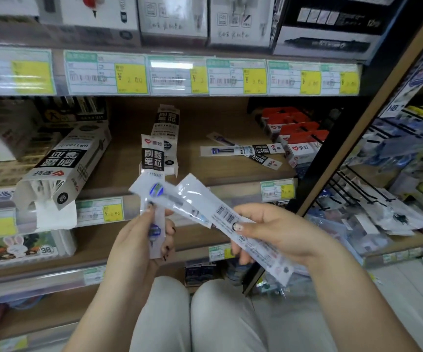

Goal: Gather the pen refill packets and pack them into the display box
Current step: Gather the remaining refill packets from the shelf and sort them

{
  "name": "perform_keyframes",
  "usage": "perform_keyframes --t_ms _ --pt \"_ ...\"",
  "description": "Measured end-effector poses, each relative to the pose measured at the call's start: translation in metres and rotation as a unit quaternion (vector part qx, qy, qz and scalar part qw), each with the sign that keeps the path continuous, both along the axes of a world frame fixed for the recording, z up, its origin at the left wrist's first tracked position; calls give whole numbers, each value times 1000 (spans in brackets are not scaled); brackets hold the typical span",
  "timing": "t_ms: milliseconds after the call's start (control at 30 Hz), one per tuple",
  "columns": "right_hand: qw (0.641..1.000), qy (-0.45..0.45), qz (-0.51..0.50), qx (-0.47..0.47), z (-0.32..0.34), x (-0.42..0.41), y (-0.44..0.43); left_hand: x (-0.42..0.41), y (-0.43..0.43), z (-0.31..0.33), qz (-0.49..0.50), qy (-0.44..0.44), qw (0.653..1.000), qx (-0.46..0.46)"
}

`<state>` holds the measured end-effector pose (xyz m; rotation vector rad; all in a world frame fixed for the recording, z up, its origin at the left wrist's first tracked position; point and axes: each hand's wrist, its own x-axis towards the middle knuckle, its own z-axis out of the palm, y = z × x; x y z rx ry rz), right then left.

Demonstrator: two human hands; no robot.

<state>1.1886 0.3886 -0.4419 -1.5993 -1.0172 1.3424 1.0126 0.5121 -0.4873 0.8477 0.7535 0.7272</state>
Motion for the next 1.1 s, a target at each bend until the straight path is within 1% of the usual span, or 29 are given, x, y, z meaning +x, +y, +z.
perform_keyframes --t_ms 100,200,267,333,400,433,500,533,567,633,700,767,833,900,933,967,1033,1100 --pt "998 7 65 -11 10 13 -5 -4 4 2 8 -27 1000 -7" --pt "992 11 121 -30 20 25 -6 -11 6 7 -5 -18 999 -29" --pt "986 -20 159 -50 32 30 -4 -17 7 12 -57 -10 997 -51" --pt "978 -64 189 -67 47 31 -1 -22 4 15 -139 11 990 -16" --pt "968 -116 211 -75 62 31 3 -24 0 13 -217 56 973 56" --pt "961 -151 218 -73 69 31 6 -26 -2 11 -248 62 963 83" --pt "944 -238 219 -58 80 30 11 -27 -4 11 -321 18 943 89" --pt "936 -273 218 -49 84 30 13 -29 -2 10 -369 -9 925 90" --pt "930 -292 218 -44 86 29 16 -30 -1 8 -416 -24 903 106" --pt "925 -310 215 -43 86 27 19 -30 -2 3 -462 -20 877 135" --pt "916 -341 206 -42 85 24 21 -26 -7 0 -463 9 876 136" --pt "917 -369 151 -21 83 23 22 -23 -12 -6 -446 33 886 122" --pt "920 -390 32 35 76 24 23 -21 -14 -12 -387 40 917 85" --pt "905 -401 -107 95 63 22 24 -19 -14 -18 -302 46 951 52" --pt "901 -389 -155 112 56 17 25 -17 -14 -18 -263 48 962 48" --pt "905 -368 -179 117 49 11 26 -15 -15 -18 -227 45 972 49" --pt "932 -309 -164 98 35 -8 27 -6 -18 -16 -169 40 984 49" --pt "960 -215 -159 82 17 -27 30 4 -23 -14 -131 46 989 49"
